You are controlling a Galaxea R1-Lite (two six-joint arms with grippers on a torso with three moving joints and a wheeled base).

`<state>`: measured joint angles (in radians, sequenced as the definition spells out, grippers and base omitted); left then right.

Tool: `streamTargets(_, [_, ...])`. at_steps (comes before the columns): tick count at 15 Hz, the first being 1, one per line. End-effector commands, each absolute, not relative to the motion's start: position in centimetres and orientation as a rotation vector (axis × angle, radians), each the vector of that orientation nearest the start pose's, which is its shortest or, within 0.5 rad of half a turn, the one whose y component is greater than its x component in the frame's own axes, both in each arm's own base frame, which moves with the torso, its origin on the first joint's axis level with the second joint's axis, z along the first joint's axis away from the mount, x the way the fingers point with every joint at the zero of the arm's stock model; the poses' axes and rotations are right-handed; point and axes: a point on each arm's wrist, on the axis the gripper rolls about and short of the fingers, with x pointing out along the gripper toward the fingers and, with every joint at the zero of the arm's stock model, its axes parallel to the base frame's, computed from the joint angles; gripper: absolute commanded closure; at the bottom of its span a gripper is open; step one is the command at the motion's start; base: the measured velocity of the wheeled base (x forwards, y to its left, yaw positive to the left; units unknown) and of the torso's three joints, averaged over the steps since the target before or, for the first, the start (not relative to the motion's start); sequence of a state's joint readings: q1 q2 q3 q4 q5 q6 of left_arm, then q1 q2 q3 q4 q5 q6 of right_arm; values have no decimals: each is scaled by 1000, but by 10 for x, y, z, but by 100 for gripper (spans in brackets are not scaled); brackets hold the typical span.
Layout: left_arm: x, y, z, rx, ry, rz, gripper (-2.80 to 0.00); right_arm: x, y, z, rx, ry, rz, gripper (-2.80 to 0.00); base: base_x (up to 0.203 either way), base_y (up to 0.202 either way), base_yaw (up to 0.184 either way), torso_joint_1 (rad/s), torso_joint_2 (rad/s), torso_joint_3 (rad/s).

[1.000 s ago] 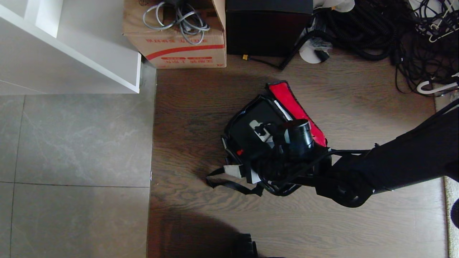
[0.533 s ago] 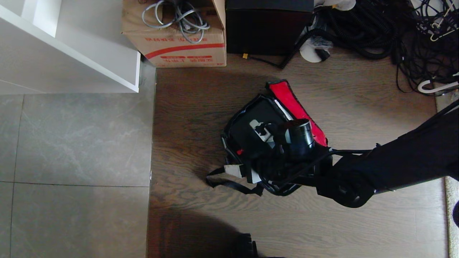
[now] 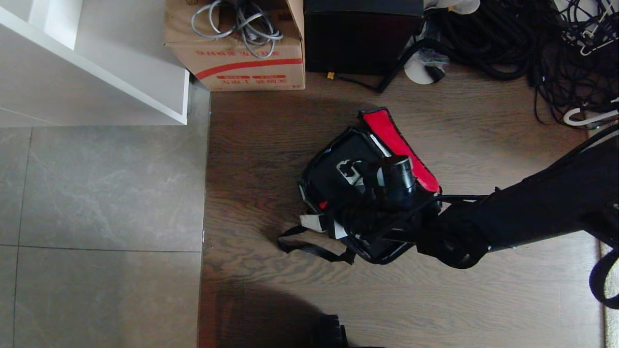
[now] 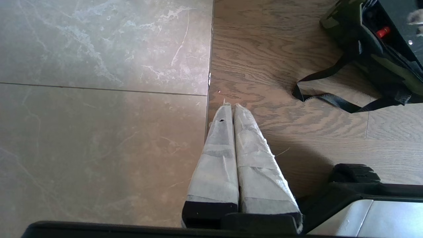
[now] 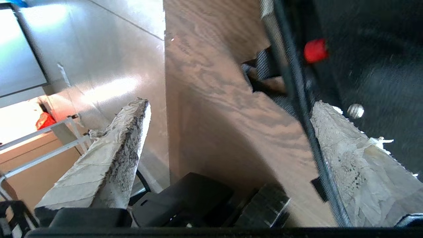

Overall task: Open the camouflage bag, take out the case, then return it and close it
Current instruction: Close the top of the storage box

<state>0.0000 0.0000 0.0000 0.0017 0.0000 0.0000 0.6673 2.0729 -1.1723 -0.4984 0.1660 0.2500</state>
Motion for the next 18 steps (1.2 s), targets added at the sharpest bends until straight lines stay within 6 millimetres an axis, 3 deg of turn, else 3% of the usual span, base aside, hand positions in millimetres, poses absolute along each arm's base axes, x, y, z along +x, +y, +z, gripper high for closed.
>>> streamTargets(1, [-23, 0, 75, 0, 1, 0, 0, 328, 261, 135, 126, 500, 759, -280, 0, 0, 0, 0, 0, 0])
streamTargets(3, [-23, 0, 75, -1, 2, 0, 0, 335, 267, 140, 95, 501, 736, -280, 0, 0, 0, 0, 0, 0])
streamTargets(7, [-23, 0, 75, 0, 2, 0, 0, 338, 289, 119, -143, 520, 701, -280, 0, 0, 0, 0, 0, 0])
streamTargets(12, [-23, 0, 75, -2, 2, 0, 0, 340, 319, 112, -179, 506, 708, -280, 0, 0, 0, 0, 0, 0])
streamTargets(18, [-23, 0, 75, 0, 2, 0, 0, 334, 314, 118, -355, 446, 607, -280, 0, 0, 0, 0, 0, 0])
